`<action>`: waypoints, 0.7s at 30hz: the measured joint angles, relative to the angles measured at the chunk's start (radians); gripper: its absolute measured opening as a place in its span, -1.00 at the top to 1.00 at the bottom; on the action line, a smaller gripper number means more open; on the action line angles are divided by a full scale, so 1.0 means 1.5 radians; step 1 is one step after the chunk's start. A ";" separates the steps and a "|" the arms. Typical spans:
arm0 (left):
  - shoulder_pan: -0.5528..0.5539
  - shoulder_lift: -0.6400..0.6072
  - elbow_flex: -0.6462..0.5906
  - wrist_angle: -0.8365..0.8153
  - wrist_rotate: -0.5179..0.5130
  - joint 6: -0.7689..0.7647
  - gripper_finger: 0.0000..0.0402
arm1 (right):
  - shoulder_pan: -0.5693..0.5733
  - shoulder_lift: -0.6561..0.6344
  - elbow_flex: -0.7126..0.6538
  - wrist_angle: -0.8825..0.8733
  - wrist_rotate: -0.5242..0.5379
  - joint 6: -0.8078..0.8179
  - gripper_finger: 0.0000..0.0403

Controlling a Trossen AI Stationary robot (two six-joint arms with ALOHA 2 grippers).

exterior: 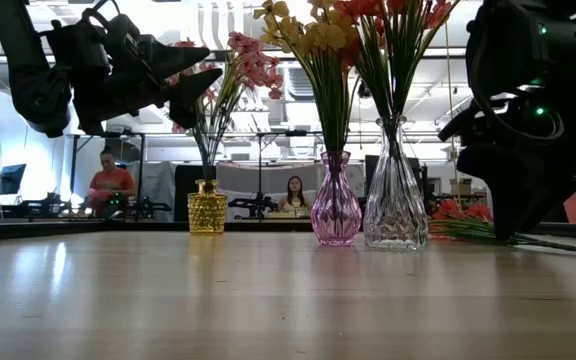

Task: Sort flowers into vase by color
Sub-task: Put the red flowers into the transparent vase

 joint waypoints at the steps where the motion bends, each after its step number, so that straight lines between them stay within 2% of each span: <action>1: 0.000 0.000 0.000 0.000 0.000 0.000 0.14 | 0.000 0.000 -0.006 0.015 0.005 0.000 -0.08; 9: 0.000 0.000 0.000 0.000 0.000 0.000 0.14 | 0.001 -0.003 -0.061 0.103 0.032 0.028 0.14; 12: 0.000 0.000 0.000 0.000 0.000 0.000 0.14 | 0.001 -0.003 -0.064 0.106 0.039 0.042 0.30; 19: 0.000 0.000 0.000 0.000 0.000 0.000 0.14 | 0.001 -0.001 -0.066 0.097 0.050 0.096 0.82; 21: 0.000 0.000 0.000 0.000 0.000 0.000 0.14 | 0.001 -0.001 -0.066 0.096 0.053 0.108 0.90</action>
